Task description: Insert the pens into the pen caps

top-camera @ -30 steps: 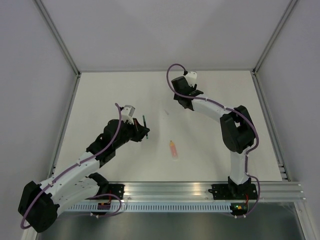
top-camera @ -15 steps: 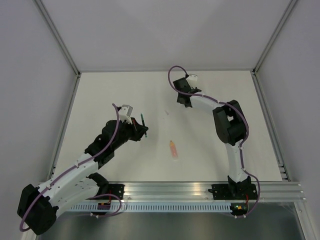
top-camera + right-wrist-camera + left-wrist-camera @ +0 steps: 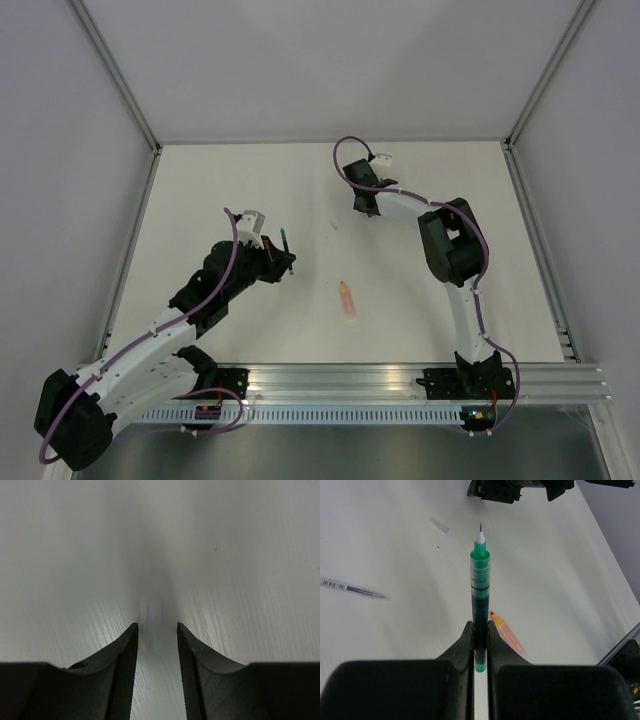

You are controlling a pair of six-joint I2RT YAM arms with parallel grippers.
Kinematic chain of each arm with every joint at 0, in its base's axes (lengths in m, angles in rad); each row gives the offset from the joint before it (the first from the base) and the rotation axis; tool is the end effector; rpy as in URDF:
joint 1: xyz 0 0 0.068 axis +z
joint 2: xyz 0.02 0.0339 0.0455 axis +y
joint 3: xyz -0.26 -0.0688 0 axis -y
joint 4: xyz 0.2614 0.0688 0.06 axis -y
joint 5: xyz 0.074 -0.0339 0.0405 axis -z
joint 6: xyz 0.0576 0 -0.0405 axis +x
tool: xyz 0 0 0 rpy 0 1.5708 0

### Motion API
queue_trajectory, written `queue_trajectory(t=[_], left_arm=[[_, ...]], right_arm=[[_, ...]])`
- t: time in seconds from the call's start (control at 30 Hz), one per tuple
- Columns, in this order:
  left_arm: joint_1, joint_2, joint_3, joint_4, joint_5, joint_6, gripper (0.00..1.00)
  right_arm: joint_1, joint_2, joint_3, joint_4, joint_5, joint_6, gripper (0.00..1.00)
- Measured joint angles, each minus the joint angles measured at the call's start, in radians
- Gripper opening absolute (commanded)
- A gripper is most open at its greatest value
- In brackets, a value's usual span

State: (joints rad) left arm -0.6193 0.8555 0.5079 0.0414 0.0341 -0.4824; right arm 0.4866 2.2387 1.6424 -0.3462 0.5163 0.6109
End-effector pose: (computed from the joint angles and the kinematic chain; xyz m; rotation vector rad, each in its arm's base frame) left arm 0.1952 -0.1416 0.2375 0.1580 1.9475 -0.7776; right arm 0.4588 0.2105 0.1201 0.3466 2.3294 -0.1309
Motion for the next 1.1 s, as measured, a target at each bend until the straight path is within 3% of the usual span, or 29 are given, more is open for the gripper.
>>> queue_trajectory(t=[0.27, 0.63, 0.93, 1.1], left_arm=[[0.0, 0.0, -0.001, 0.0, 0.0, 0.0, 0.02], [0.0, -0.013, -0.001, 0.0, 0.0, 0.0, 0.02], [0.0, -0.013, -0.001, 0.0, 0.0, 0.0, 0.02], [0.0, -0.008, -0.001, 0.0, -0.003, 0.0, 0.02]], right_arm=[[-0.001, 0.01, 0.021, -0.019, -0.014, 0.006, 0.29], [-0.014, 0.024, 0.047, -0.023, -0.047, 0.007, 0.28], [-0.016, 0.026, 0.05, -0.028, -0.049, -0.006, 0.03], [-0.016, 0.005, 0.015, -0.016, -0.052, -0.023, 0.0]])
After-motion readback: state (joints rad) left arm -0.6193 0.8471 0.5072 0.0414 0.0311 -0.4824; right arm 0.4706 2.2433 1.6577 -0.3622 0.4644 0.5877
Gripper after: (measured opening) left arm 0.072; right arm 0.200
